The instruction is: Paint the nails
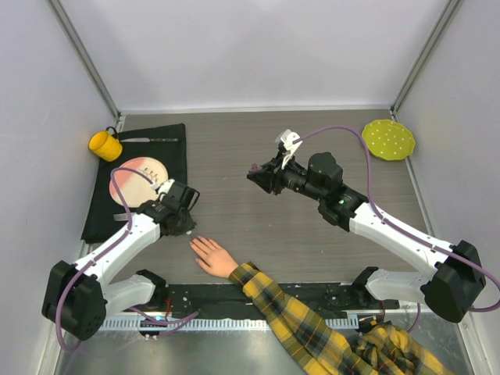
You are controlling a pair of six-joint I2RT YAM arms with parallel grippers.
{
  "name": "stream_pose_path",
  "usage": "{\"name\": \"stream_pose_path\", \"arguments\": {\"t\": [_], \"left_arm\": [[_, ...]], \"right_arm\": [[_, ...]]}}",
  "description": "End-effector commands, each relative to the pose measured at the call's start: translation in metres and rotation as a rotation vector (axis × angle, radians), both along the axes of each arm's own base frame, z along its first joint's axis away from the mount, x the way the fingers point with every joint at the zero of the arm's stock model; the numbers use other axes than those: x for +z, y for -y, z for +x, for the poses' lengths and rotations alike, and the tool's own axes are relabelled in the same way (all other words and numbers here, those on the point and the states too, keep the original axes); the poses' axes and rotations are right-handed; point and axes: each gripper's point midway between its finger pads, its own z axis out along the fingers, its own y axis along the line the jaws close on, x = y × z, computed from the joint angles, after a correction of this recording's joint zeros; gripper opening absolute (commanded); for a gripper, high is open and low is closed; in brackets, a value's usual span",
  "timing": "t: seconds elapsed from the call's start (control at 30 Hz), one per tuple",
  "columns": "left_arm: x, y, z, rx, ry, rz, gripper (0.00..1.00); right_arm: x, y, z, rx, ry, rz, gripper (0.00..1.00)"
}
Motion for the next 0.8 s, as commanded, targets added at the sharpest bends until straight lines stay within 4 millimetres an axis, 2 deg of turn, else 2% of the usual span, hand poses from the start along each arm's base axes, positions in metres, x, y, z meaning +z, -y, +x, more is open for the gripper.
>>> {"name": "stream_pose_path", "arguments": {"t": [0.0, 0.77], "left_arm": [[0.007, 0.001, 0.009, 0.021, 0.032, -0.006, 0.00], [-0.006, -0.006, 0.011, 0.033, 0.036, 0.039, 0.00]], "right_arm": [[0.035, 0.000, -0.001, 0.006, 0.081, 0.078, 0.01], [0.033, -0.002, 0.001, 0.006, 0.075, 0.070, 0.01]]}}
